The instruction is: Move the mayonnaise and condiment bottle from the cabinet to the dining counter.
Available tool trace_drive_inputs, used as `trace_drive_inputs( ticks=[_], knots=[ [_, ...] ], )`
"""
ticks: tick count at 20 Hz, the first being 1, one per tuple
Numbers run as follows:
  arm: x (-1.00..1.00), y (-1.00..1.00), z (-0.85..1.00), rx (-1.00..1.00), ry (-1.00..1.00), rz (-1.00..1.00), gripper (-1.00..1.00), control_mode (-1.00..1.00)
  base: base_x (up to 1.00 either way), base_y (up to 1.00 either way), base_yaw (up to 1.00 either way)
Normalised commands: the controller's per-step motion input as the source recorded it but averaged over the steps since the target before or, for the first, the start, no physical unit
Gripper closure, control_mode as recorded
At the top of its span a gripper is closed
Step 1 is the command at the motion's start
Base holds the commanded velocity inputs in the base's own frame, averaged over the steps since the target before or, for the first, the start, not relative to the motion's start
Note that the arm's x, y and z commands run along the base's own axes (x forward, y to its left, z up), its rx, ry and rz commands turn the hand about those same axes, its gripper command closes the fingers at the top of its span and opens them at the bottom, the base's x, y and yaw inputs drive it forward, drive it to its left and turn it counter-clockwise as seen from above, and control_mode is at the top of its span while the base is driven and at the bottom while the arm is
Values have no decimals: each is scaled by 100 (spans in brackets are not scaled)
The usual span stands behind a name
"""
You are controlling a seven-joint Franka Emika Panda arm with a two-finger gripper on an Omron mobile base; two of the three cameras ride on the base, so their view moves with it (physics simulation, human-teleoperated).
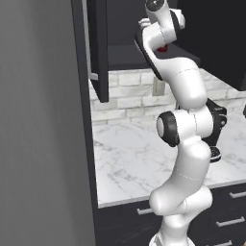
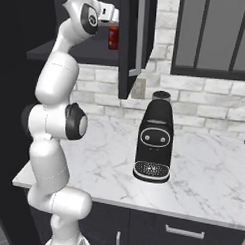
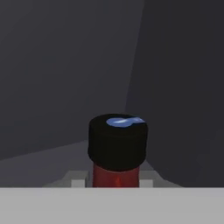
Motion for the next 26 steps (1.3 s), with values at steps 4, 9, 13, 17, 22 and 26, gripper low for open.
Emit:
trace_drive_inputs(
  ticks=[4, 9, 13, 17, 22, 26],
  knots=[
    [-84, 19, -1, 0, -13, 0, 100, -100, 0, 0, 0],
    [-100, 31, -14, 0, -15, 0, 100, -100, 0, 0, 0],
    [-100, 40, -19, 0, -11, 0, 100, -100, 0, 0, 0],
    [-100, 38, -1, 0, -1, 0, 100, -100, 0, 0, 0],
    [-100, 20, 0, 0, 0, 0, 100, -100, 0, 0, 0],
    [-100, 1, 0, 0, 0, 2, 100, -100, 0, 0, 0]
  ],
)
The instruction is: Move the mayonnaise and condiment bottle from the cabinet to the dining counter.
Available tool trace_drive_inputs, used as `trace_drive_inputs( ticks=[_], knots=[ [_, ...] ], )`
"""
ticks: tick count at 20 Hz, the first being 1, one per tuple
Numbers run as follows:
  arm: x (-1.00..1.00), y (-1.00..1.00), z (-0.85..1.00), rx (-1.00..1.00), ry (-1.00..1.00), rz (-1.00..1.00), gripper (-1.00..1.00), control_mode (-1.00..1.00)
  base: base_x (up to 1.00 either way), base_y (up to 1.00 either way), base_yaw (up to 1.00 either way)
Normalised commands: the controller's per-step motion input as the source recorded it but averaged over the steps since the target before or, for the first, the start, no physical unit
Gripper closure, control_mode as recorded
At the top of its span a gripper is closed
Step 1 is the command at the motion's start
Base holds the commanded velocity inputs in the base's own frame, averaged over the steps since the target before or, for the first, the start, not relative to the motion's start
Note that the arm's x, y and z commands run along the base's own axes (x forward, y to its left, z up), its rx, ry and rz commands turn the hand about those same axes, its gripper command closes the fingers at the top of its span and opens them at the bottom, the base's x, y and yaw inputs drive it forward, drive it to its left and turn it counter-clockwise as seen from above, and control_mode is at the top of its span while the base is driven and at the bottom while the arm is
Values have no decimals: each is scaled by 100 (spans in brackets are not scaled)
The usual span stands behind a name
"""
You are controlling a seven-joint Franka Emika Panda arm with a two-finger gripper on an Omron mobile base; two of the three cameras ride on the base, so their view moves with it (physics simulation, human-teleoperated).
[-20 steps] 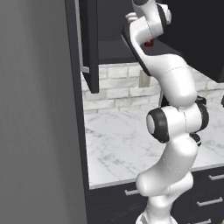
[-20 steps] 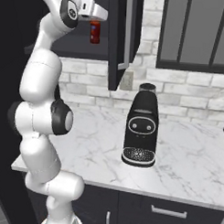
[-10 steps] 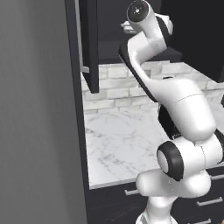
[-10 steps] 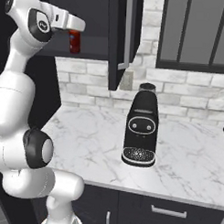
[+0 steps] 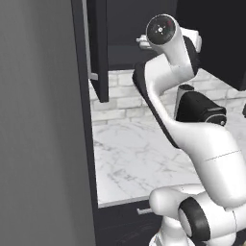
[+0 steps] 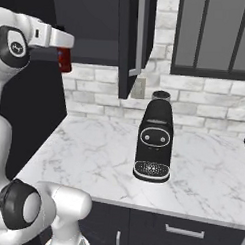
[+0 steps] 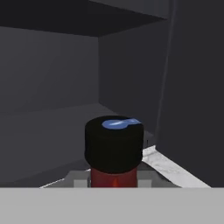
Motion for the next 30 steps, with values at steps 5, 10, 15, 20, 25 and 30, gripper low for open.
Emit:
trace_drive_inputs(
  ticks=[5, 10, 15, 20, 25, 30],
  knots=[
    [-98, 0, 0, 0, 0, 9, 100, -100, 0, 0, 0],
    [-74, 0, -5, 0, 1, 16, 100, -100, 0, 0, 0],
    [-70, 0, -28, 1, 7, 16, 100, -100, 0, 0, 0],
    [-55, 0, -41, 0, 11, 13, 100, -100, 0, 0, 0],
    [-47, 1, -31, 0, 4, 2, 100, -100, 0, 0, 0],
    [0, 0, 0, 0, 0, 0, 100, 100, -100, 0, 0]
  ],
)
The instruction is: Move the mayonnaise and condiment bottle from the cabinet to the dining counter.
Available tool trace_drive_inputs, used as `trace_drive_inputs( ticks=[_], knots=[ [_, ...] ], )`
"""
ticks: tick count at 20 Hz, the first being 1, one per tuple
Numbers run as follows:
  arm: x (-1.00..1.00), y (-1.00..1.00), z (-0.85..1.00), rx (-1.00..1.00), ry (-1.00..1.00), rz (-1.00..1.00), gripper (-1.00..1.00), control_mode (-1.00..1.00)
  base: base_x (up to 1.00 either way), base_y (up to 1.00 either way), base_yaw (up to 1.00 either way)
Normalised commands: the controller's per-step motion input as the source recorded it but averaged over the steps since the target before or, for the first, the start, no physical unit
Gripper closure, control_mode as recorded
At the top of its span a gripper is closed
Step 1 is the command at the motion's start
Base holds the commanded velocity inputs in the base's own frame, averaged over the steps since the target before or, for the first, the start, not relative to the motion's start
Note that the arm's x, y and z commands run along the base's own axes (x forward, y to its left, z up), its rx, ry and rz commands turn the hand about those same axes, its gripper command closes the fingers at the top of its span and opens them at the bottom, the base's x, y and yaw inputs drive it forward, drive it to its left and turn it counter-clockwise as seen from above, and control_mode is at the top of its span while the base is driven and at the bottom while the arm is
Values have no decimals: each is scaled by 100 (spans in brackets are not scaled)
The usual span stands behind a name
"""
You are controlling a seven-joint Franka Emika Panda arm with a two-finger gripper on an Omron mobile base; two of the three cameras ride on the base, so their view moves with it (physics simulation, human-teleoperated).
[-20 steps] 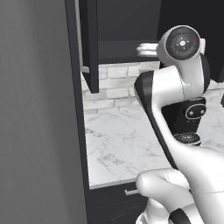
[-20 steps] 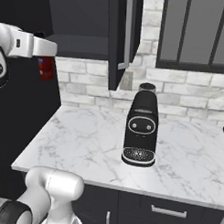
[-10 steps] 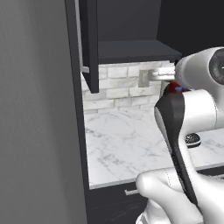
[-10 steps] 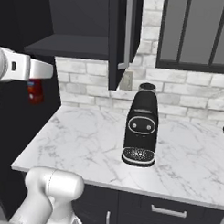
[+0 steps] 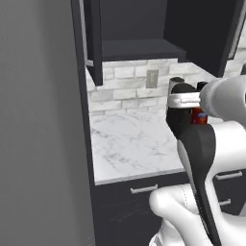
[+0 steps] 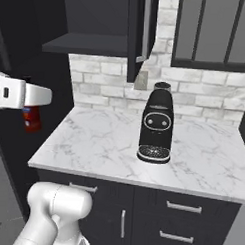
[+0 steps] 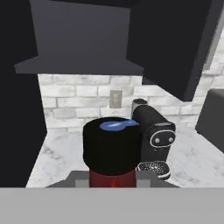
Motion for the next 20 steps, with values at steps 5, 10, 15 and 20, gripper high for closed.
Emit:
trace_drive_inputs(
  ticks=[5, 10, 15, 20],
  knots=[
    [0, 0, 0, 0, 0, 0, 100, 100, -96, 8, 5],
    [0, 0, 0, 0, 0, 0, 100, 100, -32, 50, 70],
    [0, 0, 0, 0, 0, 0, 100, 100, -14, 49, 82],
    [0, 0, 0, 0, 0, 0, 100, 100, -7, 43, 81]
  ],
)
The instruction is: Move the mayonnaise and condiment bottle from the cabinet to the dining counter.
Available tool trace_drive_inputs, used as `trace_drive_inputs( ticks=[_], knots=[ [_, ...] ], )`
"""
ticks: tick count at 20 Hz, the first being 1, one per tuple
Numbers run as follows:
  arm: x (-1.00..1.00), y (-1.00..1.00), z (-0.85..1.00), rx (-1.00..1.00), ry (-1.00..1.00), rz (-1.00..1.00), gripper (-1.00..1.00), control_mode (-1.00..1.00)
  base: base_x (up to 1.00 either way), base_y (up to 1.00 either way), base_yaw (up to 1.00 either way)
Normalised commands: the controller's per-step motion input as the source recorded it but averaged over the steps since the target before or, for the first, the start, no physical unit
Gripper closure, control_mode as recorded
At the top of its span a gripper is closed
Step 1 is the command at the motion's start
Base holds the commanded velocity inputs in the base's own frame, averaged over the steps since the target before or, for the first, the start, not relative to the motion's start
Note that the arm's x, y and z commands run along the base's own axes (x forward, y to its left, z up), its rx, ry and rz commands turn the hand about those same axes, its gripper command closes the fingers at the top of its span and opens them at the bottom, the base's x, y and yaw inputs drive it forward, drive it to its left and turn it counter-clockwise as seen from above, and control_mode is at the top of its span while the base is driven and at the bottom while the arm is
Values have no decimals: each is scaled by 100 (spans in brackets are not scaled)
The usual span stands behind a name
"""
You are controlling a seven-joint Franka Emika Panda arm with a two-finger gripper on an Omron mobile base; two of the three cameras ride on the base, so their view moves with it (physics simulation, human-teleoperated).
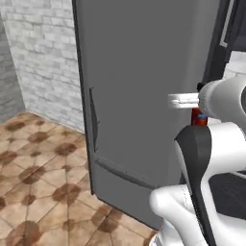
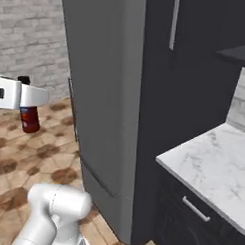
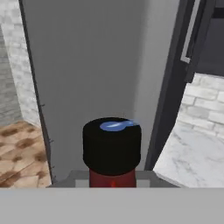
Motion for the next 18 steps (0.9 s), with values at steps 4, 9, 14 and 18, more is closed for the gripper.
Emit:
trace_drive_inputs(
  ticks=[4, 9, 14, 18],
  knots=[
    [0, 0, 0, 0, 0, 0, 100, 100, 0, 38, 79],
    [0, 0, 0, 0, 0, 0, 100, 100, 0, 33, 74],
    [0, 0, 0, 0, 0, 0, 100, 100, 12, 32, 63],
    [0, 0, 0, 0, 0, 0, 100, 100, 83, 36, 24]
  ],
)
